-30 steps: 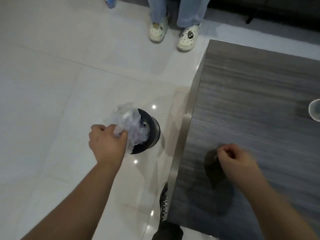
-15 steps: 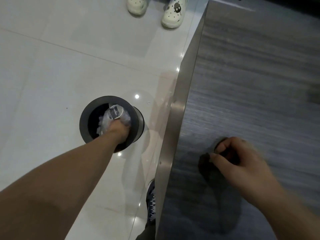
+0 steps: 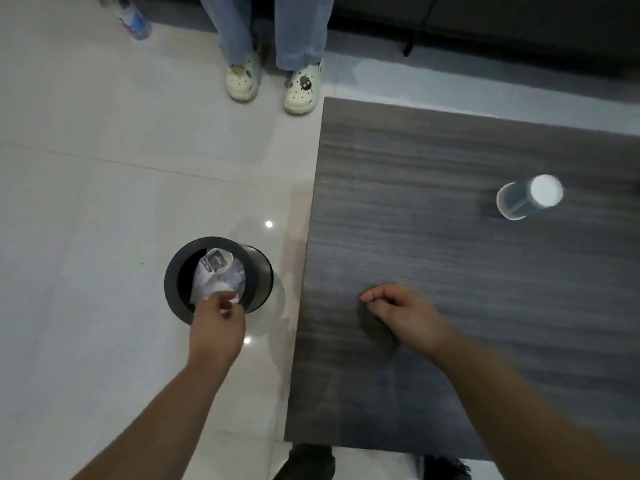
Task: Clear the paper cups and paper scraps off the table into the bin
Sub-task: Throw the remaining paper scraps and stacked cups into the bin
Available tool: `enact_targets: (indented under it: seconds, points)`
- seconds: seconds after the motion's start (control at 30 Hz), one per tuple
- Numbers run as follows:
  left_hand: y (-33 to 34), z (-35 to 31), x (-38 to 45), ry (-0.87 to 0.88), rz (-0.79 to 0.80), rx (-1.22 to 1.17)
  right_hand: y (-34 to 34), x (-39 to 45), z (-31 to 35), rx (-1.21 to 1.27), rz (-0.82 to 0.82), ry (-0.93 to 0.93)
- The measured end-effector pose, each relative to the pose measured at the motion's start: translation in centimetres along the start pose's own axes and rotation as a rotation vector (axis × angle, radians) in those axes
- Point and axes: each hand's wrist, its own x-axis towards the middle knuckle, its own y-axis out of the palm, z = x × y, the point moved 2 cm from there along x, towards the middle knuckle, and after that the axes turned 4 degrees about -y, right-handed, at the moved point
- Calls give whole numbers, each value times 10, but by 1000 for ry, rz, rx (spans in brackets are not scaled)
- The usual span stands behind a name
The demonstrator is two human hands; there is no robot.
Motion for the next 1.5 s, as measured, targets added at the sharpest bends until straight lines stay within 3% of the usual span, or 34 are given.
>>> enact_targets:
  seconds: [0.17,0.37,0.53,0.63,0.77,0.87,1.0,1.13,1.3,1.37,1.5]
  points:
    - [24,-65,-121,252,52,6,-15,-8,1,125,-40,55]
    - [107,-151,-200,312,228,206,-95,-47,-52,98,-111,66]
    - [177,-281,-231,553,103,117,-200,-82,-145,-57,-136,171]
    - [223,-372,-224,710,16,234,-259,-100,-208,-104,-149,328]
    - [282,-440,-194,552,63,479,-320,-124,-277,-11,-127,434]
    - [315,-440,-194,419,76,599,-363,-141,-307,60,-100,450]
    - [347,-407,-242,560,13,686,-429,-154,-315,106,-155,335]
    - [379,-373,-305,499,65,649,-507,-159,-288,146,-389,135]
    - [408,-362,-344,454,193,509,-581,-124,-267,61,-672,55]
    - [412,-361,-348,464,198,471,-599,-100,-263,-29,-666,88]
    - [407,-358,-343,498,164,447,-608,-54,-263,-210,-466,273]
